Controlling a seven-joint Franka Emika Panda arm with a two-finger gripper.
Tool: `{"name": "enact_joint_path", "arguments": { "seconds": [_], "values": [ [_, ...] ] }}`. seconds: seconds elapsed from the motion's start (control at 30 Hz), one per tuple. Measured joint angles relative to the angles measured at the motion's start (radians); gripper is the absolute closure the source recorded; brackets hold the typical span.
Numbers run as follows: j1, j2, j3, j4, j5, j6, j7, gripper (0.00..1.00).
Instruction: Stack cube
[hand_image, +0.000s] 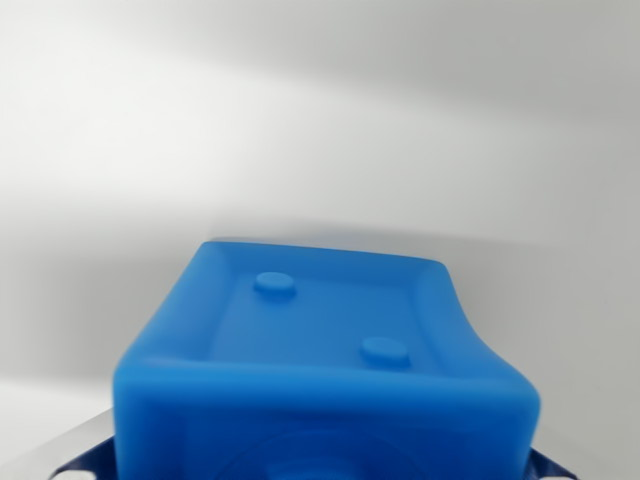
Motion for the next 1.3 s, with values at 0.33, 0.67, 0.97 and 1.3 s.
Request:
{"name": "enact_joint_path", "arguments": {
  "seconds": [0.33,0.67,0.97,1.3],
  "values": [
    [0.000,-0.001,0.000,0.000,0.000,-0.001,0.000,1.00],
    [0.000,-0.025,0.000,-0.009,0.000,-0.012,0.000,1.00],
    [0.000,-0.058,0.000,-0.018,0.000,-0.036,0.000,1.00],
    [0.000,-0.103,0.000,-0.031,0.000,-0.066,0.000,1.00]
  ]
}}
